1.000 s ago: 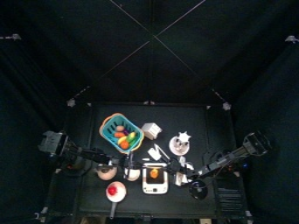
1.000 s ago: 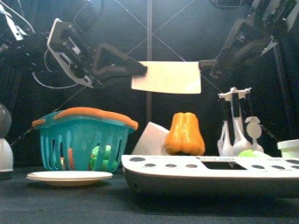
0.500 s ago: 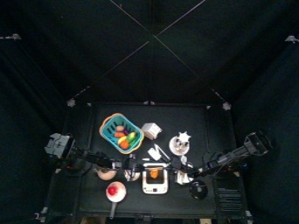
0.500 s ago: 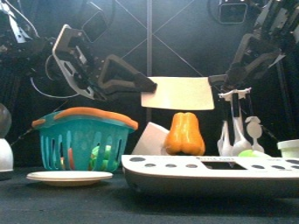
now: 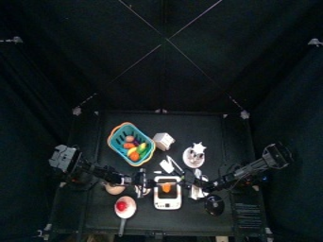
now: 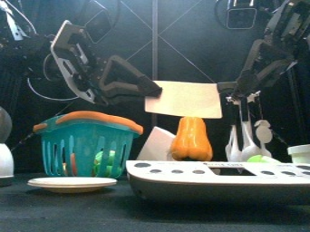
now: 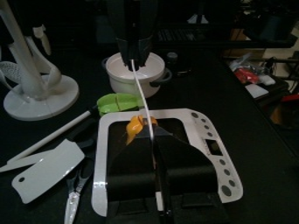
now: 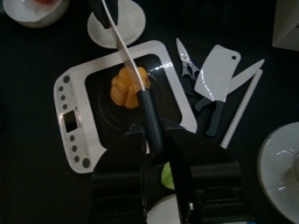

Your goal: Cut squash

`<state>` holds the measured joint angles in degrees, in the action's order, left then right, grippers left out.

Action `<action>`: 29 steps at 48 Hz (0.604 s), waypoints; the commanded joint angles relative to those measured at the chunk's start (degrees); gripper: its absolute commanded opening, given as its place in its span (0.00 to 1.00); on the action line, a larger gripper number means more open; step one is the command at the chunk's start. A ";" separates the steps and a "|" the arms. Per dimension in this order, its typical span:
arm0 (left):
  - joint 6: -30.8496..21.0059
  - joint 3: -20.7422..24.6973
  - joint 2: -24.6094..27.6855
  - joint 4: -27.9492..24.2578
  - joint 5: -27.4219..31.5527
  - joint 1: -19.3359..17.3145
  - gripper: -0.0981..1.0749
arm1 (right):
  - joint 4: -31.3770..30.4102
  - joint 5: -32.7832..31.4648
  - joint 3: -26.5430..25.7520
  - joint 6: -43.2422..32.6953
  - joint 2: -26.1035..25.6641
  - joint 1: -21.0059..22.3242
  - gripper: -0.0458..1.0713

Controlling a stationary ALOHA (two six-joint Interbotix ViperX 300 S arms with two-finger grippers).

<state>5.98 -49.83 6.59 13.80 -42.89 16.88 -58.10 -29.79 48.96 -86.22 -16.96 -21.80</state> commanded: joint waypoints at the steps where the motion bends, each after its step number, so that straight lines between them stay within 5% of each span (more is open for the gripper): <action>1: 0.18 0.00 -0.35 -0.53 0.35 3.78 0.23 | 0.26 -0.79 0.00 -0.35 -0.62 2.46 0.47; 29: 0.00 1.93 2.29 1.49 11.60 3.08 0.23 | 3.34 6.59 0.18 -0.26 8.70 2.81 0.46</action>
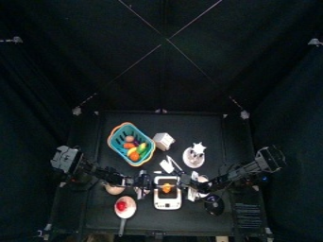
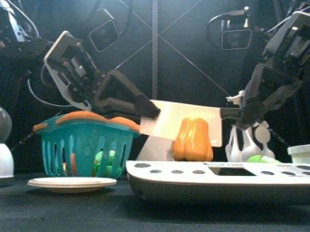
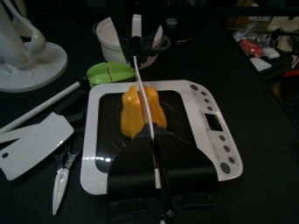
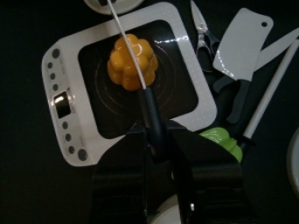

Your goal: Cut squash

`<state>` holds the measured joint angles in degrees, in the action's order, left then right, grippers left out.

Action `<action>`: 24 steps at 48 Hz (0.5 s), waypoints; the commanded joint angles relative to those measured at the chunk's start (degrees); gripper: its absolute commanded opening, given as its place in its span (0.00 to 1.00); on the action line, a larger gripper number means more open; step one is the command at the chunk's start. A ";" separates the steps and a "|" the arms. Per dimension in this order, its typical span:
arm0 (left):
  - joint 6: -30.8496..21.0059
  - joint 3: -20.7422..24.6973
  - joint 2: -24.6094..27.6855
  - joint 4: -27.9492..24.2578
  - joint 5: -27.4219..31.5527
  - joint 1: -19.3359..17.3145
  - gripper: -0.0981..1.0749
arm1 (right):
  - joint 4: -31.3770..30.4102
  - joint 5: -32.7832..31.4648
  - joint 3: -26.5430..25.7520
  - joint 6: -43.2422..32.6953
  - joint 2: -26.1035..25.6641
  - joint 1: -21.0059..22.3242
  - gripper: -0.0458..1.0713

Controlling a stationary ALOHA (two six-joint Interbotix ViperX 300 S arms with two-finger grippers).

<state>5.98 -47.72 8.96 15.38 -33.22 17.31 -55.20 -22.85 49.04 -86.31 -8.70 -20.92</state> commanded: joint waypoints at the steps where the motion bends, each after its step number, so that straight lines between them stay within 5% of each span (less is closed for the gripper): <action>1: 0.00 -0.18 -0.09 0.09 2.11 2.64 0.23 | 0.53 -0.26 0.09 -0.18 0.62 1.93 0.46; 24: 0.62 0.09 -0.70 1.14 3.08 2.11 0.23 | -0.35 -0.35 -0.79 -0.09 -0.88 2.46 0.46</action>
<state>6.33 -47.55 9.40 17.05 -30.85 17.31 -55.46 -22.32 48.43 -86.22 -7.38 -20.21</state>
